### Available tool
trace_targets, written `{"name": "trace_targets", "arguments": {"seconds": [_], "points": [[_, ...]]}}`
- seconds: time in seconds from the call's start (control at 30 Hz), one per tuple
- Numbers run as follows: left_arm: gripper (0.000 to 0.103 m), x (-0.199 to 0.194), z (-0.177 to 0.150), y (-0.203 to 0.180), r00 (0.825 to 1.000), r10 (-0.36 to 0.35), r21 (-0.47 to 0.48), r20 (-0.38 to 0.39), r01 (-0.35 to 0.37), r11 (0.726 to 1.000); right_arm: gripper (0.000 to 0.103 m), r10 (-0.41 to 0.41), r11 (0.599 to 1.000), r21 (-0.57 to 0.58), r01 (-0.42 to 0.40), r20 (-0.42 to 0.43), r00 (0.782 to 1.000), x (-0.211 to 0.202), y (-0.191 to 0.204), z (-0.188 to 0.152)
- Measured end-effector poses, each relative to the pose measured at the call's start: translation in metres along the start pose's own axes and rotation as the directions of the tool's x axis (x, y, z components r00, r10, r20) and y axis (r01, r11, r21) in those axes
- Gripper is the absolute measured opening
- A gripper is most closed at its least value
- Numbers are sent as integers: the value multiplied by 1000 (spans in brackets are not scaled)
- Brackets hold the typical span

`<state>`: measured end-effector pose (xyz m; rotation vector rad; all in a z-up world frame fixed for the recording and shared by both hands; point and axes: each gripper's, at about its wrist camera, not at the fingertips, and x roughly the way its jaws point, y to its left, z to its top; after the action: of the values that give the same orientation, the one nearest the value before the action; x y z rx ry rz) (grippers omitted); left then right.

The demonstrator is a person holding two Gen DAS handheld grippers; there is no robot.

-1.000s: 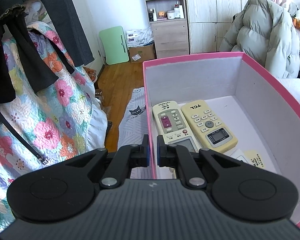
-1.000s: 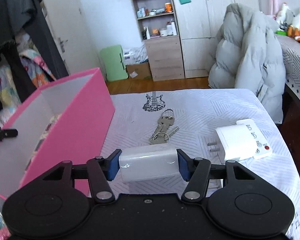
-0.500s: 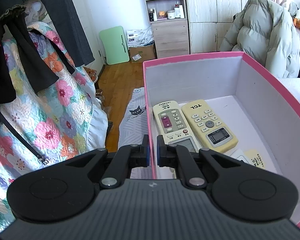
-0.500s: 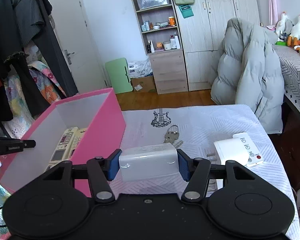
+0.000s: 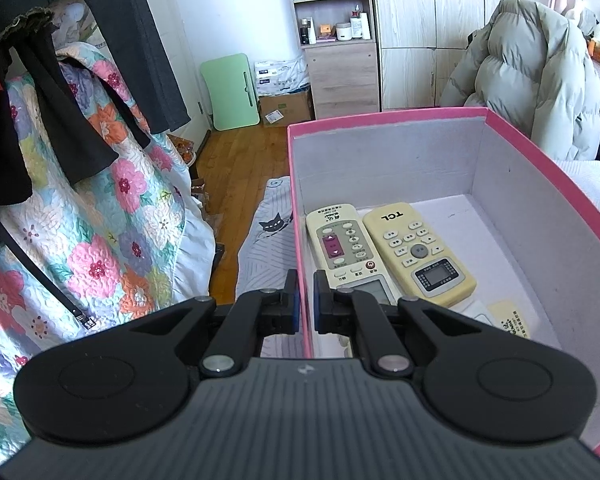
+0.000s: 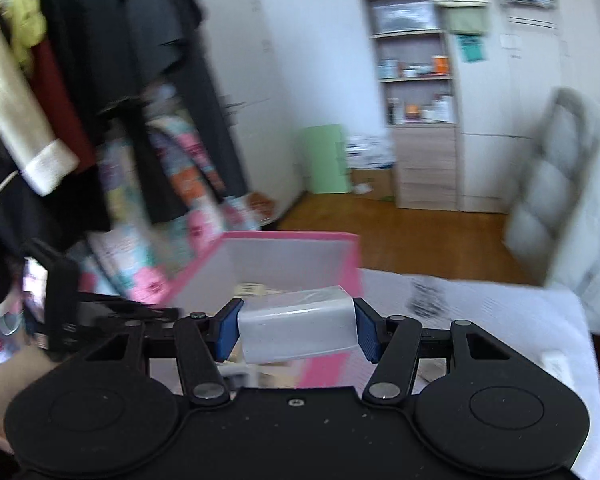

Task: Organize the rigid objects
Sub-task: 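Carry the white charger into the pink box and release it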

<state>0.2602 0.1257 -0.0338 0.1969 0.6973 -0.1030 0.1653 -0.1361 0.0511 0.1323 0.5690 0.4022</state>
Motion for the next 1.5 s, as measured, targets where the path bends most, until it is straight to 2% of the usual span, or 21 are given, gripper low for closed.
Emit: {"name": "trace_targets", "arguments": {"seconds": [0.07, 0.2, 0.33, 0.43, 0.53, 0.7, 0.83, 0.9, 0.93, 1.0, 1.2, 1.27, 1.4, 1.5], "points": [[6, 1, 1, 2, 1000, -9, -10, 0, 9, 1000, 63, 25, 999, -27, -27, -41, 999, 18, 10, 11], [6, 1, 0, 3, 1000, -13, -15, -1, 13, 1000, 63, 22, 996, -80, -33, -137, 990, 67, 24, 30], [6, 1, -1, 1, 1000, -7, -3, -3, 7, 1000, 63, 37, 999, -21, -45, -292, 956, 132, 19, 44], [6, 1, -1, 3, 1000, -16, -21, -5, 16, 1000, 63, 36, 999, 26, -28, -370, 928, 172, 15, 45], [6, 2, 0, 3, 1000, -17, -22, -9, 16, 1000, 63, 32, 999, 53, -12, -399, 916, 203, 14, 43], [6, 1, 0, -4, 1000, 13, 27, -6, -12, 1000, 63, -13, 1000, 1, 14, -363, 932, 232, 22, 40], [6, 2, 0, -3, 1000, 2, 23, -8, -2, 1000, 63, -21, 1000, 12, 28, -396, 918, 255, 17, 37], [6, 3, 2, -3, 1000, 1, 27, -9, -1, 1000, 63, -32, 999, 5, 38, -429, 903, 261, 16, 33], [6, 3, 2, -4, 1000, 4, 30, -10, -4, 1000, 64, -27, 999, 4, 32, -446, 895, 262, 15, 33], [6, 3, 2, -5, 1000, 12, 38, -14, -12, 999, 64, -16, 999, 22, 29, -441, 897, 252, 15, 38], [6, 3, 3, -7, 999, 20, 51, -27, -19, 998, 66, 84, 996, 42, -74, -349, 933, 176, 9, 76], [6, 2, 3, -7, 1000, 17, 52, -26, -15, 999, 70, 107, 994, 26, -104, -303, 947, 148, 2, 80], [6, 4, 4, -7, 999, 20, 50, -35, -18, 999, 74, 65, 996, -43, -75, -209, 976, 85, -17, 68], [6, 4, 4, -8, 999, 32, 59, -39, -29, 998, 74, 27, 998, -52, -37, -187, 982, 46, -41, 55]]}}
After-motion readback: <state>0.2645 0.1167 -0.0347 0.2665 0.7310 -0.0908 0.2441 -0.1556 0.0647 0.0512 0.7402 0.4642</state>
